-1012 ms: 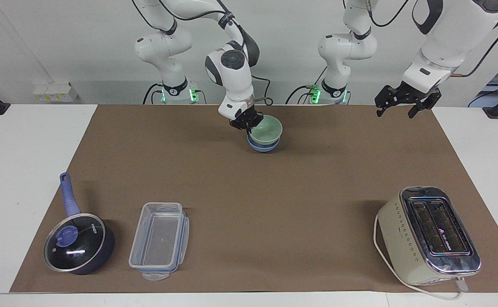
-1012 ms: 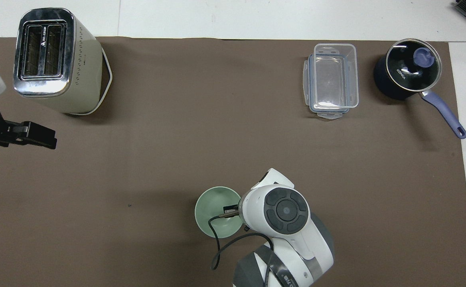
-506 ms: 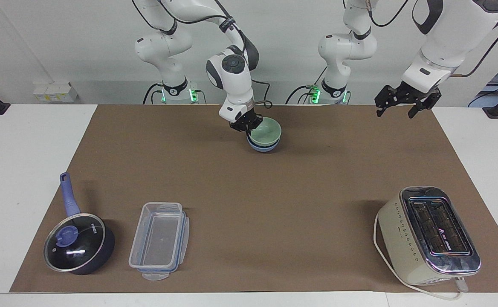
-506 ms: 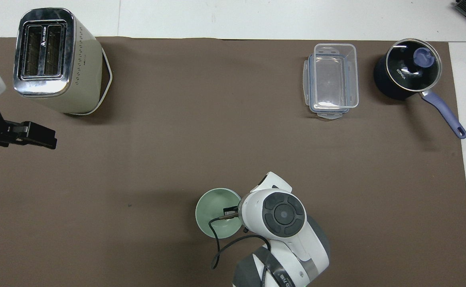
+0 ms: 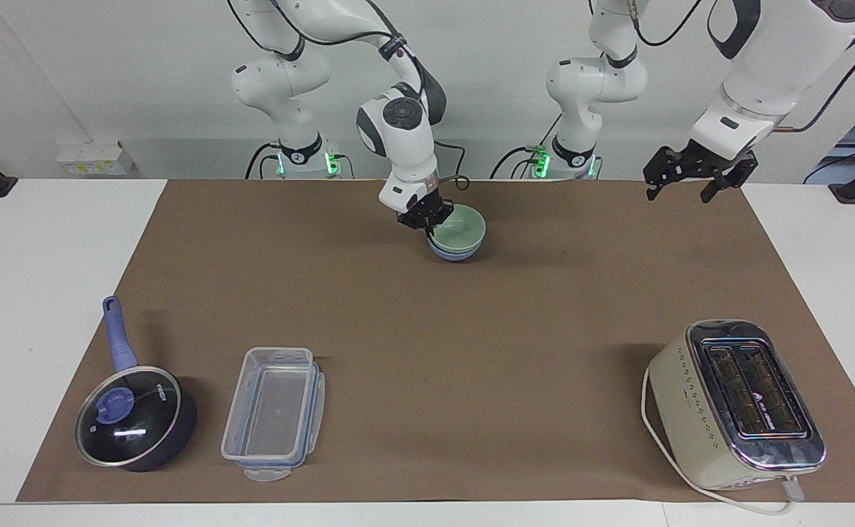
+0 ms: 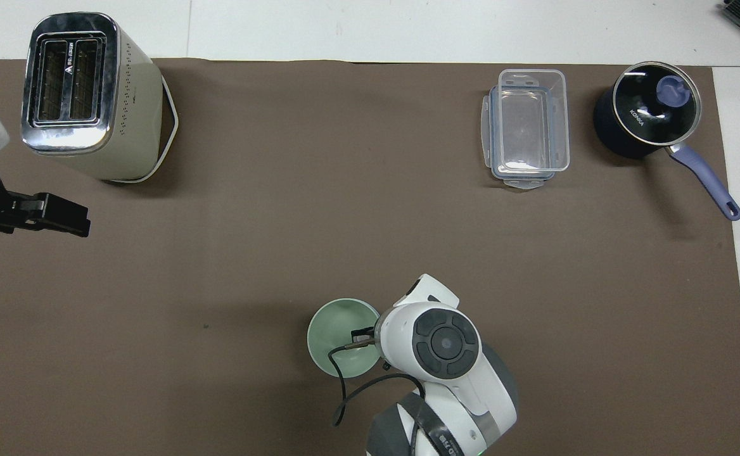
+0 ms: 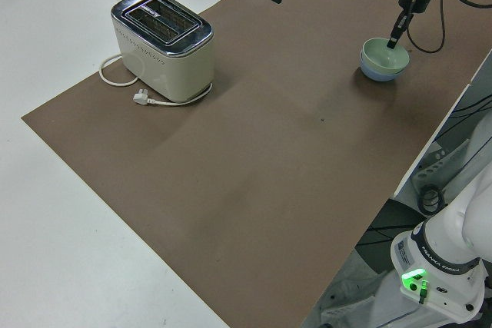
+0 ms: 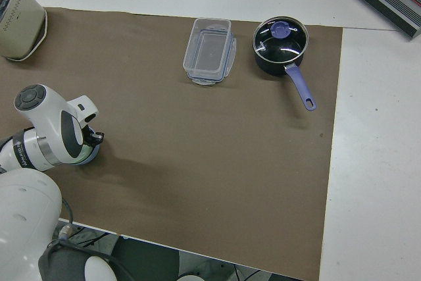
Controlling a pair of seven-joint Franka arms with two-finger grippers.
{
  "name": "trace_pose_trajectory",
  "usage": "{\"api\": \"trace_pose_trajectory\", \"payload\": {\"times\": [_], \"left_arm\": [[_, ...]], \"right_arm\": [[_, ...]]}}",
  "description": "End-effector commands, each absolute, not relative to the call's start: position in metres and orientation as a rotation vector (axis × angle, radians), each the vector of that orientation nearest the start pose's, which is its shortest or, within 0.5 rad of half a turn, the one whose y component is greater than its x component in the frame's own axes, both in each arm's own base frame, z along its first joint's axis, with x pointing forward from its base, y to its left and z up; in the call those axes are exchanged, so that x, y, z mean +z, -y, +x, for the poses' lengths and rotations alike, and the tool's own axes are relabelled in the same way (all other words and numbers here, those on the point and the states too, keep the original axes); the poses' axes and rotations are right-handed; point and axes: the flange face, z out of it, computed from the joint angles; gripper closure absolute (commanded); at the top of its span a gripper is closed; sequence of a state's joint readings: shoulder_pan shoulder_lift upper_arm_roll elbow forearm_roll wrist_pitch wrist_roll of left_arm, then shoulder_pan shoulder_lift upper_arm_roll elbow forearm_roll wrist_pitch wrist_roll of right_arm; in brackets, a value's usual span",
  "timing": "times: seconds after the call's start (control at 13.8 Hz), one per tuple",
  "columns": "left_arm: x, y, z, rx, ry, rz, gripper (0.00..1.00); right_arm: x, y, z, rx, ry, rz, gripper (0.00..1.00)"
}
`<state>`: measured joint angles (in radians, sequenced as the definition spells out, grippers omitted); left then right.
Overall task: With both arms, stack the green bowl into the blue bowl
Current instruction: 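Lower the green bowl into the blue bowl and open the right gripper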
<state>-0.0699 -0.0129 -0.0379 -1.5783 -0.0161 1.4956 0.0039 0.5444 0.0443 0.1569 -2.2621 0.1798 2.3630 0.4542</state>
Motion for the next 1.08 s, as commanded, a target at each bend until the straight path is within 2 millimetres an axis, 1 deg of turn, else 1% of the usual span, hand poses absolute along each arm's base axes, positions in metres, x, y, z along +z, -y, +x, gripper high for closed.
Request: {"api": "trace_pose_trajectory", "payload": {"times": [0.0,0.36,0.65,0.72,0.8,0.87,0.94,1.01], "left_arm": [[0.623,0.058,0.539,0.124,-0.177,-3.125,0.00],[0.623,0.058,0.539,0.124,-0.177,-3.125,0.00],[0.623,0.057,0.537,0.139,-0.177,-3.124,0.00],[0.622,0.057,0.535,0.151,-0.177,-3.123,0.00],[0.622,0.057,0.535,0.151,-0.175,-3.123,0.00],[0.625,0.056,0.534,0.146,-0.161,-3.125,0.00],[0.628,0.055,0.533,0.132,-0.156,-3.131,0.00],[0.628,0.056,0.533,0.128,-0.152,-3.133,0.00]], "right_arm": [[0.346,-0.343,0.403,0.011,0.172,-3.002,1.00],[0.352,-0.339,0.402,0.015,0.174,-3.008,1.00],[0.355,-0.334,0.401,0.019,0.218,-3.057,1.00],[0.355,-0.334,0.402,0.019,0.214,-3.058,0.98],[0.355,-0.334,0.402,0.020,0.195,-3.059,0.94],[0.356,-0.335,0.403,0.016,0.160,-3.058,0.93],[0.357,-0.336,0.404,0.013,0.143,-3.057,0.85],[0.358,-0.336,0.405,0.014,0.127,-3.054,0.47]]}}
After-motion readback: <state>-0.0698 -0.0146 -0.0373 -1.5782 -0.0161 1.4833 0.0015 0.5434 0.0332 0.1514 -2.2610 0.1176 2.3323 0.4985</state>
